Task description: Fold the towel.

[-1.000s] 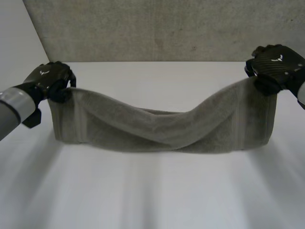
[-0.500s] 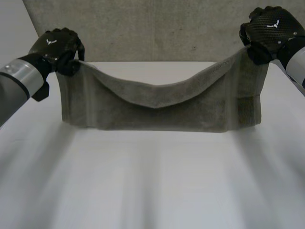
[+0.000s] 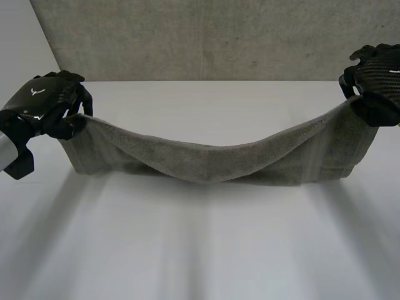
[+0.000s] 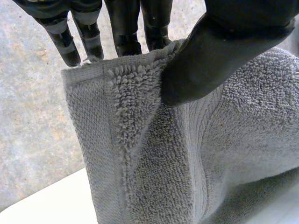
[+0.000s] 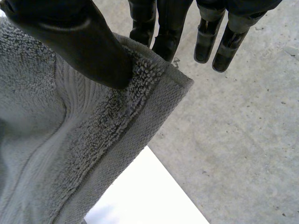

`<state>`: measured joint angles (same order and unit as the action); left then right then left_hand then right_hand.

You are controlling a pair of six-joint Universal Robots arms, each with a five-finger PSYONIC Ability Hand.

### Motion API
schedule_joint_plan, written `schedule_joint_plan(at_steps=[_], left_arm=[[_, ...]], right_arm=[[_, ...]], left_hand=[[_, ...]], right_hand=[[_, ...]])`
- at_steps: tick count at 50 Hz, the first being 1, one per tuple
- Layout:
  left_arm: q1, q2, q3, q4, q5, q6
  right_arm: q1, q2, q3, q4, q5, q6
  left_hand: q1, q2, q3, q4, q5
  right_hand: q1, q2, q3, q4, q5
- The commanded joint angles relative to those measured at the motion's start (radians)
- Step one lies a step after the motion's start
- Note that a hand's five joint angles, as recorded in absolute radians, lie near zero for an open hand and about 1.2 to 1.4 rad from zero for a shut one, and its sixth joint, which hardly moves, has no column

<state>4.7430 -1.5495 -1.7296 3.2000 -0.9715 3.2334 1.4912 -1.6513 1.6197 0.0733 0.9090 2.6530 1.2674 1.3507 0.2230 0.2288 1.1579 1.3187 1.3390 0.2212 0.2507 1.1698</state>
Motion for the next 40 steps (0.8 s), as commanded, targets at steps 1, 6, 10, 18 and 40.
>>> schedule_joint_plan(at_steps=[1, 6, 10, 18, 40], left_arm=[[0.009, -0.078, 0.013, 0.009, 0.016, -0.029], [-0.011, -0.279, 0.122, -0.002, 0.002, -0.026], [-0.012, -0.356, 0.179, -0.009, 0.002, -0.030], [-0.011, -0.385, 0.214, -0.060, 0.007, -0.023], [-0.025, -0.212, 0.141, -0.075, 0.057, -0.041]], right_arm=[[-0.005, 0.088, -0.029, -0.010, -0.015, -0.007], [0.032, 0.235, -0.095, -0.012, 0.025, -0.013], [0.055, 0.341, -0.142, -0.021, 0.082, -0.045], [0.049, 0.352, -0.110, -0.023, 0.087, -0.079], [0.047, 0.155, -0.017, -0.015, 0.033, -0.065]], left_hand=[[0.129, 0.046, -0.048, -0.054, 0.064], [0.129, 0.046, -0.048, -0.054, 0.064], [0.129, 0.046, -0.048, -0.054, 0.064], [0.129, 0.046, -0.048, -0.054, 0.064], [0.129, 0.046, -0.048, -0.054, 0.064]], right_hand=[[0.078, 0.057, -0.047, -0.076, 0.052], [0.078, 0.057, -0.047, -0.076, 0.052], [0.078, 0.057, -0.047, -0.076, 0.052], [0.078, 0.057, -0.047, -0.076, 0.052], [0.078, 0.057, -0.047, -0.076, 0.052]])
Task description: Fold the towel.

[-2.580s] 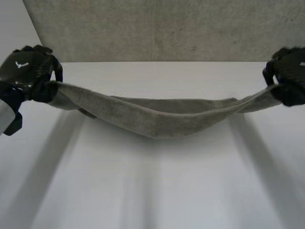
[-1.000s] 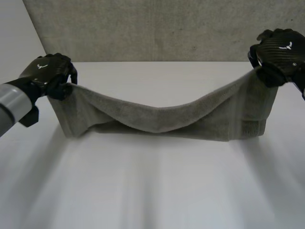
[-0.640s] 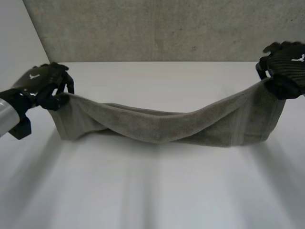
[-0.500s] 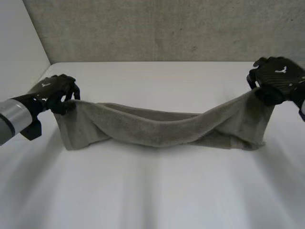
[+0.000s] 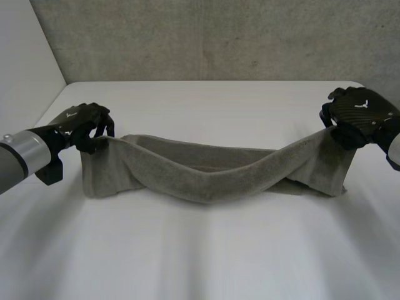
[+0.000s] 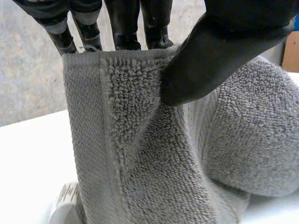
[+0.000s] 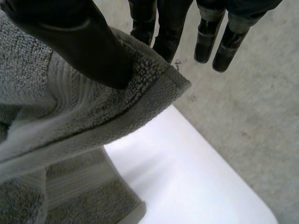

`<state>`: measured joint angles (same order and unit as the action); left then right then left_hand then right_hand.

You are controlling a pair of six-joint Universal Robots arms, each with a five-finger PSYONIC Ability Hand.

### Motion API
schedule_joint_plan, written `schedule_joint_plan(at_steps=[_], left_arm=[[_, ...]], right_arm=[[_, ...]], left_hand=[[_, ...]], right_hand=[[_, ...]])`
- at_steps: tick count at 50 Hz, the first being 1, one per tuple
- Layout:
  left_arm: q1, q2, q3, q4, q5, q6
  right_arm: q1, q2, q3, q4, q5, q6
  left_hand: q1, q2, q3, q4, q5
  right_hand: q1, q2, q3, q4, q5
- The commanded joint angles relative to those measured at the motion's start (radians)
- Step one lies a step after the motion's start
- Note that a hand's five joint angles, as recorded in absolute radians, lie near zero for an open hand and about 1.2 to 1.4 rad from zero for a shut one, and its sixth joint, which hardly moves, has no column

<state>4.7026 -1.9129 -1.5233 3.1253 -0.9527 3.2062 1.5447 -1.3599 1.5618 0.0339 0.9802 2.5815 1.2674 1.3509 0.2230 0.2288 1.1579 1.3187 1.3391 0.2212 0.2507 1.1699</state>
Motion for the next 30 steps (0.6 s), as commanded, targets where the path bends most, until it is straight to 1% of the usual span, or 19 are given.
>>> schedule_joint_plan(at_steps=[1, 2, 3, 4, 5, 6, 7, 8, 9, 11, 13, 17, 19, 20, 25, 30], left_arm=[[0.030, 0.196, -0.086, 0.001, 0.061, -0.026], [0.030, 0.196, -0.086, 0.001, 0.061, -0.026], [0.048, 0.243, -0.106, 0.004, 0.081, -0.045], [0.065, 0.282, -0.123, 0.007, 0.098, -0.069], [0.065, 0.282, -0.123, 0.007, 0.098, -0.069], [0.079, 0.305, -0.130, 0.009, 0.107, -0.090], [0.079, 0.305, -0.130, 0.009, 0.107, -0.091], [0.088, 0.321, -0.135, 0.009, 0.110, -0.109], [0.091, 0.324, -0.135, 0.009, 0.112, -0.126], [0.097, 0.327, -0.130, 0.010, 0.114, -0.140], [0.102, 0.321, -0.123, 0.010, 0.114, -0.149], [0.103, 0.247, -0.089, 0.010, 0.101, -0.140], [0.105, 0.221, -0.072, 0.001, 0.100, -0.143], [0.105, 0.206, -0.066, -0.002, 0.101, -0.147], [0.096, 0.210, -0.075, -0.001, 0.103, -0.140], [0.094, 0.273, -0.089, 0.004, 0.106, -0.141]], right_arm=[[-0.006, -0.137, 0.041, 0.024, -0.038, 0.006], [-0.012, -0.190, 0.052, 0.044, -0.058, 0.011], [-0.029, -0.233, 0.058, 0.059, -0.078, 0.020], [-0.029, -0.234, 0.058, 0.060, -0.078, 0.020], [-0.055, -0.266, 0.060, 0.070, -0.096, 0.035], [-0.083, -0.278, 0.060, 0.073, -0.121, 0.055], [-0.083, -0.278, 0.060, 0.073, -0.121, 0.055], [-0.107, -0.286, 0.060, 0.070, -0.147, 0.078], [-0.107, -0.286, 0.060, 0.070, -0.147, 0.078], [-0.139, -0.286, 0.049, 0.066, -0.195, 0.120], [-0.153, -0.283, 0.043, 0.064, -0.205, 0.132], [-0.163, -0.255, 0.034, 0.058, -0.207, 0.134], [-0.156, -0.200, 0.017, 0.058, -0.196, 0.125], [-0.156, -0.200, 0.017, 0.058, -0.196, 0.124], [-0.153, -0.194, 0.021, 0.060, -0.202, 0.120], [-0.152, -0.255, 0.021, 0.061, -0.199, 0.126]], left_hand=[[0.129, 0.045, -0.048, -0.054, 0.064], [0.129, 0.045, -0.048, -0.054, 0.064], [0.129, 0.045, -0.048, -0.054, 0.064], [0.129, 0.045, -0.048, -0.054, 0.064], [0.129, 0.045, -0.048, -0.054, 0.064], [0.129, 0.045, -0.048, -0.054, 0.064], [0.129, 0.045, -0.048, -0.054, 0.064], [0.129, 0.045, -0.048, -0.054, 0.064], [0.129, 0.045, -0.048, -0.054, 0.064], [0.129, 0.045, -0.048, -0.054, 0.064], [0.129, 0.045, -0.048, -0.054, 0.064], [0.129, 0.045, -0.048, -0.054, 0.064], [0.129, 0.045, -0.048, -0.054, 0.064], [0.129, 0.045, -0.048, -0.054, 0.064], [0.129, 0.045, -0.048, -0.054, 0.064], [0.129, 0.045, -0.048, -0.054, 0.064]], right_hand=[[0.078, 0.057, -0.047, -0.076, 0.052], [0.078, 0.057, -0.047, -0.076, 0.052], [0.078, 0.057, -0.047, -0.076, 0.052], [0.078, 0.057, -0.047, -0.076, 0.052], [0.078, 0.057, -0.047, -0.076, 0.052], [0.078, 0.057, -0.047, -0.076, 0.052], [0.078, 0.057, -0.047, -0.076, 0.052], [0.078, 0.057, -0.047, -0.076, 0.052], [0.078, 0.057, -0.047, -0.076, 0.052], [0.078, 0.057, -0.047, -0.076, 0.052], [0.078, 0.057, -0.047, -0.076, 0.052], [0.078, 0.057, -0.047, -0.076, 0.052], [0.078, 0.057, -0.047, -0.076, 0.052], [0.078, 0.057, -0.047, -0.076, 0.052], [0.078, 0.057, -0.047, -0.076, 0.052], [0.078, 0.057, -0.047, -0.076, 0.052]])
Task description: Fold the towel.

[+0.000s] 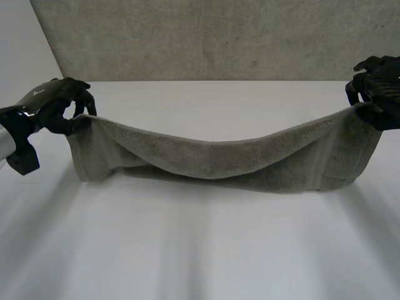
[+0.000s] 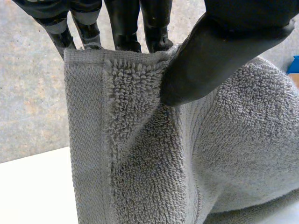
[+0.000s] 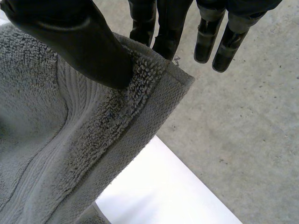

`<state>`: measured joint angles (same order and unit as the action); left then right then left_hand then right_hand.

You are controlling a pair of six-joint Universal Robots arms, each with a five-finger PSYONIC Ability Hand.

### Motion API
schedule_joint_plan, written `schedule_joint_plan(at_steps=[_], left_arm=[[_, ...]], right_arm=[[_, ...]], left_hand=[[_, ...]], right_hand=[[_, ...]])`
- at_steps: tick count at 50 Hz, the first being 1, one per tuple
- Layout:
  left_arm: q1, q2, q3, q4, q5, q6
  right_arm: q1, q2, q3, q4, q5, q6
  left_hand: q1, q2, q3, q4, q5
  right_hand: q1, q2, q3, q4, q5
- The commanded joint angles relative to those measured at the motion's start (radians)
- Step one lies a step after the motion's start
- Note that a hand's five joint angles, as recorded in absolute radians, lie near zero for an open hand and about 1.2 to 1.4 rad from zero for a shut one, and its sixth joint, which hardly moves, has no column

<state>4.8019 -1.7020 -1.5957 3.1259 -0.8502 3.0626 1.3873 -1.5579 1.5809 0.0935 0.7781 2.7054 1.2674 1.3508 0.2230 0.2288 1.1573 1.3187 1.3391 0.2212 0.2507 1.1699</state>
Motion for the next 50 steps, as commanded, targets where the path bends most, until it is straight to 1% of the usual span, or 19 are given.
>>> schedule_joint_plan(at_steps=[1, 12, 18, 20, 23, 25, 31, 34, 38, 39, 41, 42, 43, 44, 46, 47, 48, 49, 50], left_arm=[[-0.007, 0.077, -0.018, 0.005, 0.005, -0.001], [-0.028, 0.179, -0.033, -0.004, 0.010, -0.022], [-0.013, 0.255, -0.053, -0.012, 0.036, -0.074], [0.018, 0.281, -0.061, -0.017, 0.074, -0.093], [0.045, 0.286, -0.072, -0.018, 0.092, -0.096], [0.093, 0.289, -0.090, -0.026, 0.134, -0.097], [0.118, 0.285, -0.118, -0.038, 0.175, -0.096], [0.115, 0.255, -0.130, -0.032, 0.177, -0.090], [0.116, 0.109, -0.099, -0.033, 0.171, -0.082], [0.116, 0.108, -0.099, -0.033, 0.171, -0.082], [0.098, 0.007, -0.041, -0.040, 0.165, -0.071], [0.098, 0.007, -0.041, -0.040, 0.165, -0.071], [0.082, -0.043, -0.011, -0.040, 0.161, -0.061], [0.061, -0.091, 0.022, -0.040, 0.149, -0.047], [0.040, -0.138, 0.057, -0.040, 0.125, -0.035], [0.039, -0.139, 0.057, -0.040, 0.125, -0.034], [0.026, -0.186, 0.095, -0.041, 0.093, -0.021], [0.015, -0.230, 0.130, -0.044, 0.054, -0.012], [0.015, -0.231, 0.131, -0.044, 0.054, -0.011]], right_arm=[[0.006, -0.057, 0.002, 0.002, 0.003, 0.002], [0.004, -0.145, -0.010, 0.043, -0.002, 0.007], [-0.007, -0.182, -0.036, 0.113, -0.014, 0.004], [-0.010, -0.185, -0.039, 0.127, -0.016, 0.004], [-0.017, -0.185, -0.030, 0.153, -0.016, -0.007], [-0.021, -0.185, -0.021, 0.167, -0.016, -0.012], [-0.021, -0.166, 0.048, 0.198, -0.036, -0.096], [-0.019, -0.128, 0.059, 0.206, -0.034, -0.140], [-0.007, 0.002, 0.016, 0.209, -0.011, -0.189], [-0.007, 0.002, 0.016, 0.209, -0.011, -0.190], [-0.002, 0.038, -0.009, 0.210, 0.006, -0.200], [0.009, 0.074, -0.033, 0.210, 0.027, -0.206], [0.027, 0.108, -0.056, 0.207, 0.056, -0.208], [0.027, 0.108, -0.056, 0.207, 0.056, -0.208], [0.077, 0.177, -0.114, 0.195, 0.122, -0.207], [0.078, 0.177, -0.114, 0.195, 0.122, -0.207], [0.096, 0.212, -0.142, 0.189, 0.156, -0.208], [0.096, 0.213, -0.142, 0.189, 0.156, -0.208], [0.111, 0.243, -0.163, 0.178, 0.183, -0.208]], left_hand=[[0.129, 0.045, -0.048, -0.054, 0.064], [0.129, 0.045, -0.048, -0.054, 0.064], [0.129, 0.045, -0.048, -0.054, 0.064], [0.129, 0.045, -0.048, -0.054, 0.064], [0.129, 0.045, -0.048, -0.054, 0.064], [0.129, 0.045, -0.048, -0.054, 0.064], [0.129, 0.045, -0.048, -0.054, 0.064], [0.129, 0.045, -0.048, -0.054, 0.064], [0.129, 0.045, -0.048, -0.054, 0.064], [0.129, 0.045, -0.048, -0.054, 0.064], [0.129, 0.045, -0.048, -0.054, 0.064], [0.129, 0.045, -0.048, -0.054, 0.064], [0.129, 0.045, -0.048, -0.054, 0.064], [0.129, 0.045, -0.048, -0.054, 0.064], [0.129, 0.045, -0.048, -0.054, 0.064], [0.129, 0.045, -0.048, -0.054, 0.064], [0.129, 0.045, -0.048, -0.054, 0.064], [0.129, 0.045, -0.048, -0.054, 0.064], [0.129, 0.045, -0.048, -0.054, 0.064]], right_hand=[[0.078, 0.057, -0.047, -0.076, 0.052], [0.078, 0.057, -0.047, -0.076, 0.052], [0.078, 0.057, -0.047, -0.076, 0.052], [0.078, 0.057, -0.047, -0.076, 0.052], [0.078, 0.057, -0.047, -0.076, 0.052], [0.078, 0.057, -0.047, -0.076, 0.052], [0.078, 0.057, -0.047, -0.076, 0.052], [0.078, 0.057, -0.047, -0.076, 0.052], [0.078, 0.057, -0.047, -0.076, 0.052], [0.078, 0.057, -0.047, -0.076, 0.052], [0.078, 0.057, -0.047, -0.076, 0.052], [0.078, 0.057, -0.047, -0.076, 0.052], [0.078, 0.057, -0.047, -0.076, 0.052], [0.078, 0.057, -0.047, -0.076, 0.052], [0.078, 0.057, -0.047, -0.076, 0.052], [0.078, 0.057, -0.047, -0.076, 0.052], [0.078, 0.057, -0.047, -0.076, 0.052], [0.078, 0.057, -0.047, -0.076, 0.052], [0.078, 0.057, -0.047, -0.076, 0.052]])
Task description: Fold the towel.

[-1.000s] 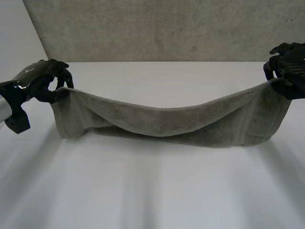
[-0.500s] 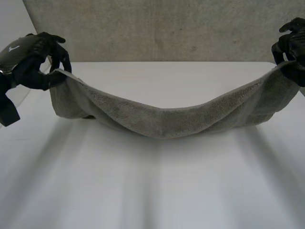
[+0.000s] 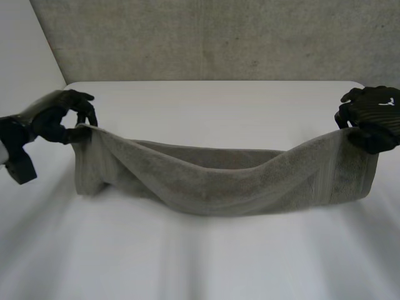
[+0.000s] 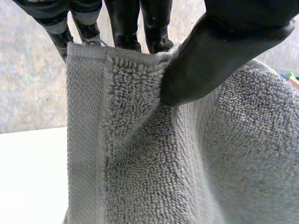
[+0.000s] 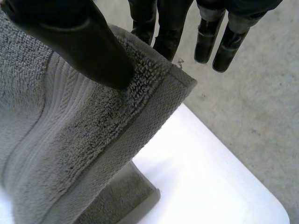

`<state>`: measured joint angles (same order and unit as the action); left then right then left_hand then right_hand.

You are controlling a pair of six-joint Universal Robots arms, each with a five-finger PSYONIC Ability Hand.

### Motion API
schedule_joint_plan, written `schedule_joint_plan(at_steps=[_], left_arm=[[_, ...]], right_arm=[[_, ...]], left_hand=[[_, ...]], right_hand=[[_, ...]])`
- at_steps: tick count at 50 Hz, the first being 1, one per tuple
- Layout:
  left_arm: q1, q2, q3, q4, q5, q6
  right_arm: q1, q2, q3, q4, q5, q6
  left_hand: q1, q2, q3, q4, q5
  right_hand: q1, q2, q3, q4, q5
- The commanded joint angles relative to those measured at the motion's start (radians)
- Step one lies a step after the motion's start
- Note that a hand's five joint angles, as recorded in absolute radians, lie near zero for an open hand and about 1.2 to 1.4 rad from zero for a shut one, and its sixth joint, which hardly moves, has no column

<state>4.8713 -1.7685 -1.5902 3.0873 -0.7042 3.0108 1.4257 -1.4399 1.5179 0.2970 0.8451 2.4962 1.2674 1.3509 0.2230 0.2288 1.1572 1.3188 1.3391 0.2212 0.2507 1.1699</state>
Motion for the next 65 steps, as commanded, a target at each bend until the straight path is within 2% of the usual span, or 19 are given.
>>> schedule_joint_plan(at_steps=[1, 4, 7, 9, 18, 27, 36, 44, 45, 46, 47, 48, 50, 51, 52, 53, 57, 65], left_arm=[[-0.065, -0.204, 0.159, -0.010, -0.131, 0.049], [-0.090, -0.282, 0.225, -0.021, -0.187, 0.075], [-0.099, -0.327, 0.257, -0.022, -0.208, 0.092], [-0.120, -0.396, 0.303, -0.022, -0.236, 0.117], [-0.147, -0.479, 0.348, -0.018, -0.288, 0.126], [-0.179, -0.517, 0.371, 0.011, -0.296, 0.129], [-0.199, -0.555, 0.395, 0.047, -0.368, 0.164], [-0.211, -0.569, 0.401, 0.048, -0.377, 0.209], [-0.211, -0.569, 0.401, 0.048, -0.377, 0.209], [-0.214, -0.569, 0.401, 0.048, -0.383, 0.209], [-0.217, -0.566, 0.400, 0.048, -0.391, 0.209], [-0.217, -0.566, 0.400, 0.048, -0.391, 0.209], [-0.223, -0.556, 0.395, 0.047, -0.411, 0.209], [-0.223, -0.555, 0.395, 0.047, -0.411, 0.209], [-0.229, -0.548, 0.394, 0.047, -0.425, 0.209], [-0.233, -0.537, 0.391, 0.045, -0.435, 0.206], [-0.236, -0.499, 0.372, 0.047, -0.445, 0.203], [-0.233, -0.392, 0.291, 0.048, -0.445, 0.198]], right_arm=[[0.082, 0.153, -0.117, -0.041, 0.138, 0.003], [0.093, 0.203, -0.136, -0.085, 0.166, 0.007], [0.099, 0.225, -0.137, -0.111, 0.180, 0.007], [0.122, 0.263, -0.139, -0.162, 0.219, 0.007], [0.156, 0.378, -0.140, -0.317, 0.318, 0.001], [0.183, 0.450, -0.166, -0.361, 0.312, 0.001], [0.196, 0.521, -0.177, -0.420, 0.322, -0.003], [0.200, 0.542, -0.189, -0.421, 0.339, -0.006], [0.200, 0.541, -0.189, -0.420, 0.344, -0.007], [0.200, 0.541, -0.189, -0.420, 0.344, -0.007], [0.202, 0.536, -0.188, -0.420, 0.350, -0.007], [0.202, 0.532, -0.188, -0.420, 0.359, -0.007], [0.202, 0.521, -0.186, -0.420, 0.373, -0.007], [0.202, 0.521, -0.186, -0.420, 0.373, -0.007], [0.203, 0.503, -0.182, -0.420, 0.385, -0.007], [0.203, 0.483, -0.174, -0.421, 0.393, -0.005], [0.203, 0.440, -0.160, -0.418, 0.393, 0.006], [0.197, 0.245, -0.051, -0.415, 0.402, 0.029]], left_hand=[[0.129, 0.045, -0.048, -0.054, 0.064], [0.129, 0.045, -0.048, -0.054, 0.064], [0.129, 0.045, -0.048, -0.054, 0.064], [0.129, 0.045, -0.048, -0.054, 0.064], [0.129, 0.045, -0.048, -0.054, 0.064], [0.129, 0.045, -0.048, -0.054, 0.064], [0.129, 0.045, -0.048, -0.054, 0.064], [0.129, 0.045, -0.048, -0.054, 0.064], [0.129, 0.045, -0.048, -0.054, 0.064], [0.129, 0.045, -0.048, -0.054, 0.064], [0.129, 0.045, -0.048, -0.054, 0.064], [0.129, 0.045, -0.048, -0.054, 0.064], [-0.703, -0.786, -0.048, -0.054, -0.767], [-0.707, -0.791, -0.048, -0.054, -0.772], [-1.018, -1.102, -0.048, -0.054, -1.083], [-1.077, -1.160, -0.048, -0.054, -1.141], [-1.077, -1.161, -0.048, -0.054, -1.142], [-1.077, -1.161, -0.048, -0.054, -1.142]], right_hand=[[0.077, 0.057, -0.047, -0.076, 0.052], [0.077, 0.057, -0.047, -0.076, 0.052], [0.077, 0.057, -0.047, -0.076, 0.052], [0.077, 0.057, -0.047, -0.076, 0.052], [0.077, 0.057, -0.047, -0.076, 0.052], [0.077, 0.057, -0.047, -0.076, 0.052], [0.077, 0.057, -0.047, -0.076, 0.052], [0.077, 0.057, -0.047, -0.076, 0.052], [-0.311, -0.331, -0.047, -0.076, -0.337], [-0.315, -0.335, -0.047, -0.076, -0.340], [-0.858, -0.879, -0.047, -0.076, -0.884], [-1.144, -1.165, -0.047, -0.076, -1.170], [-1.144, -1.165, -0.047, -0.076, -1.170], [-1.144, -1.165, -0.047, -0.076, -1.170], [-1.144, -1.165, -0.047, -0.076, -1.170], [-1.144, -1.165, -0.047, -0.076, -1.170], [-1.144, -1.165, -0.047, -0.076, -1.170], [-1.144, -1.165, -0.047, -0.076, -1.170]])
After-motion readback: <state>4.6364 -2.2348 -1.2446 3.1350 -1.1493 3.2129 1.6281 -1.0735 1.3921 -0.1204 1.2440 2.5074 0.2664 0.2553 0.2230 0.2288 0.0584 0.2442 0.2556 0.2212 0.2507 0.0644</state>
